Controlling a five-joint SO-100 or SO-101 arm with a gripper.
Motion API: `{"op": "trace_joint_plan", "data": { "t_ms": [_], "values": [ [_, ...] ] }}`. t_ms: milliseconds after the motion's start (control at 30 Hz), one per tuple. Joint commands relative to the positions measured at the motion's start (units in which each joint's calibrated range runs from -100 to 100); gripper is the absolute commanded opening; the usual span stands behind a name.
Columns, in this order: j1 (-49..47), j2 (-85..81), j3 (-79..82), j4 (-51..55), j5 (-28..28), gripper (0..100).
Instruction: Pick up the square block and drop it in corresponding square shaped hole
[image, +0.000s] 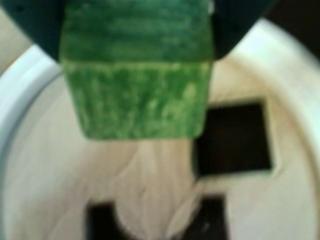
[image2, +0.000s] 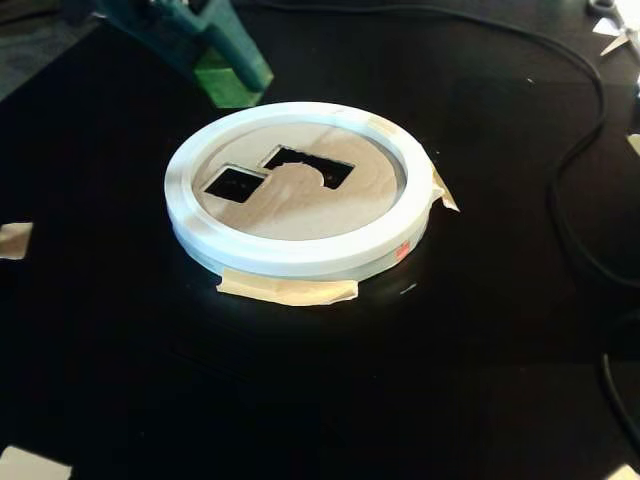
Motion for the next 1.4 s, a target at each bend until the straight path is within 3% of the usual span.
{"op": "trace_joint_plan", "data": {
  "t_ms": [0, 567, 1000, 1033, 1233, 1367],
  "values": [
    [-1.09, 5.86, -0.19, -4.96, 0.00, 32],
    [-2.59, 19.48, 0.08, -4.96, -0.39, 32],
    [-2.71, 20.10, -0.01, -3.86, -0.44, 32],
    [-2.96, 20.10, -0.01, -3.86, -0.44, 34],
    [-6.83, 19.21, -0.10, -4.16, -0.44, 75],
    [-7.08, 19.03, -0.19, -3.86, -0.44, 79]
  ]
}}
